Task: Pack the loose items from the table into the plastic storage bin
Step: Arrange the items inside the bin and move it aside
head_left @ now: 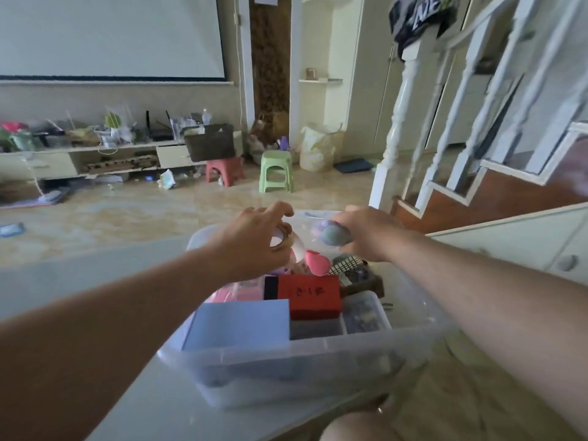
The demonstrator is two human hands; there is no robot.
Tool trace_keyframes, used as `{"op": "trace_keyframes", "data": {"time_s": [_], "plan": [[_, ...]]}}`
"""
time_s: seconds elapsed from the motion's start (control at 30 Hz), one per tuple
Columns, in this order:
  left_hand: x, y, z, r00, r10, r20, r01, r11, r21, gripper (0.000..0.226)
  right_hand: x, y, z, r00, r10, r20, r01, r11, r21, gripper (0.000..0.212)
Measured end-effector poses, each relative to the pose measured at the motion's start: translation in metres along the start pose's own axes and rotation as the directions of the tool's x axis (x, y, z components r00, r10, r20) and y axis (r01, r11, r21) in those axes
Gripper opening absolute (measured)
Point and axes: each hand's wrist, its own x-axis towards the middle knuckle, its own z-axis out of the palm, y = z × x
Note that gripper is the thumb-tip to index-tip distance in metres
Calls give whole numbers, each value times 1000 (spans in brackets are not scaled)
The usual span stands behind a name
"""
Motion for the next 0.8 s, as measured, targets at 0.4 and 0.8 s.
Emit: {"op": "trace_keyframes", "data": {"time_s": [0.4, 0.8], "plan": [[1, -25, 58, 969, -235, 79, 224, 966, 132, 45, 10, 9, 71, 996, 86, 30, -82, 989, -126, 50], [-8, -35, 43, 923, -279, 264, 199, 935, 292, 61, 4, 6, 60, 952, 132, 276, -177, 974, 143, 89]]}}
